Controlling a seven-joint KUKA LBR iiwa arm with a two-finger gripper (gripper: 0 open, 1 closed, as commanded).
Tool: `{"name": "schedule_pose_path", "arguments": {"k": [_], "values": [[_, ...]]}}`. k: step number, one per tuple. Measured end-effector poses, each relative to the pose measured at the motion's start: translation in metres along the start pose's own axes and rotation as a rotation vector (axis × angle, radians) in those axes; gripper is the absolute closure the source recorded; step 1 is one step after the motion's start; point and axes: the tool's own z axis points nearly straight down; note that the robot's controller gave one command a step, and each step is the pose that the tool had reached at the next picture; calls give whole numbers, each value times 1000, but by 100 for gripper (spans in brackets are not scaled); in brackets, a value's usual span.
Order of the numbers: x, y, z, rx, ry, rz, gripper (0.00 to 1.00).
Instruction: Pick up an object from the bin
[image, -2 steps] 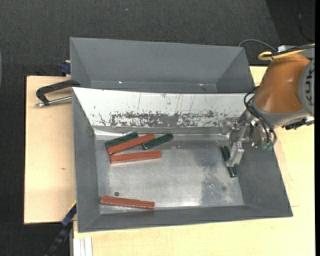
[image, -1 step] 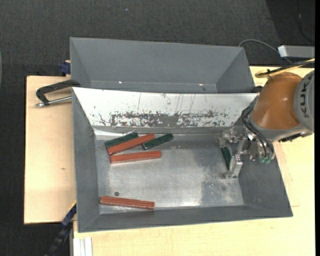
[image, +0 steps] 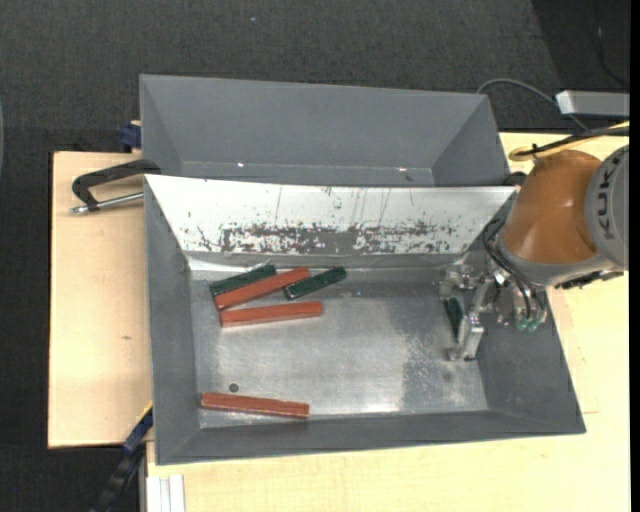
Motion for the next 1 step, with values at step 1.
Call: {"name": "schedule_pose_path", "arguments": {"k": [1], "values": [[-23,3,-18,1,-4,34,0]]}}
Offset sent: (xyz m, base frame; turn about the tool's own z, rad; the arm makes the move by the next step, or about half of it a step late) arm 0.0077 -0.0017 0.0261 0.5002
